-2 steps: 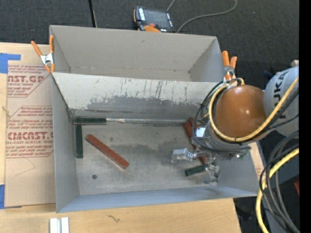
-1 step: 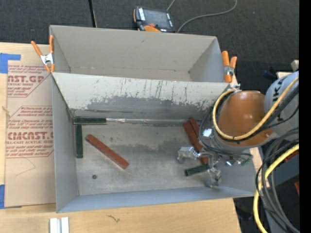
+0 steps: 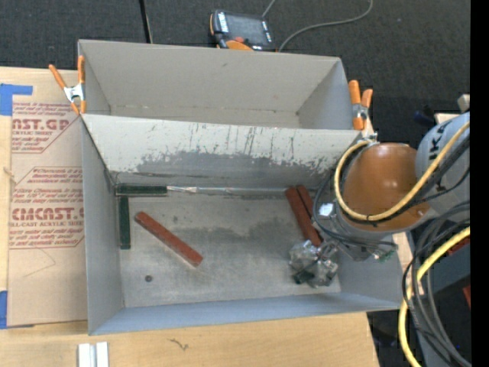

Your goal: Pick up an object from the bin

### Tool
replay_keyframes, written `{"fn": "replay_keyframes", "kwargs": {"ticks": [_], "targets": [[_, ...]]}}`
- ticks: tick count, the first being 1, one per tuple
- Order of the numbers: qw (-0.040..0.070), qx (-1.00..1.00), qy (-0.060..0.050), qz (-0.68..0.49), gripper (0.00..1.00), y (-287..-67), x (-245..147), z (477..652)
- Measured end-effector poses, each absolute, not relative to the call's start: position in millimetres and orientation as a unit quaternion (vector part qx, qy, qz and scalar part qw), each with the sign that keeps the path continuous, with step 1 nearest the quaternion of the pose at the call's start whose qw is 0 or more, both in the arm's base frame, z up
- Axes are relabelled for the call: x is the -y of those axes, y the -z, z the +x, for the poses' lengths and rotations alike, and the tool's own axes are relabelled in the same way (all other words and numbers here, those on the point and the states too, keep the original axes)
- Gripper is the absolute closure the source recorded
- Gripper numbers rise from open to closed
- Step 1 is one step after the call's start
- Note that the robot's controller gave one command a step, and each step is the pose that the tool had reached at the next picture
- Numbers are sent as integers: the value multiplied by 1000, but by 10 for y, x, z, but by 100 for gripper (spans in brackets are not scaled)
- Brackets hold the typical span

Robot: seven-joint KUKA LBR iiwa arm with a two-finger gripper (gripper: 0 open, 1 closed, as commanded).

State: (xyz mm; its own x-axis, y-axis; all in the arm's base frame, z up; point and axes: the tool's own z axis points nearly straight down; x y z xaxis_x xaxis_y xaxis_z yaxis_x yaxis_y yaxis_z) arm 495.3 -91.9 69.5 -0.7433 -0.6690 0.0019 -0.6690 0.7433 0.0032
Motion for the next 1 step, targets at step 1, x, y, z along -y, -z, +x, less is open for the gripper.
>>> {"fn": "replay_keyframes", "kwargs": {"ticks": [1], "targets": [[-4,928,-2,373,100,-2350,875,5098]]}}
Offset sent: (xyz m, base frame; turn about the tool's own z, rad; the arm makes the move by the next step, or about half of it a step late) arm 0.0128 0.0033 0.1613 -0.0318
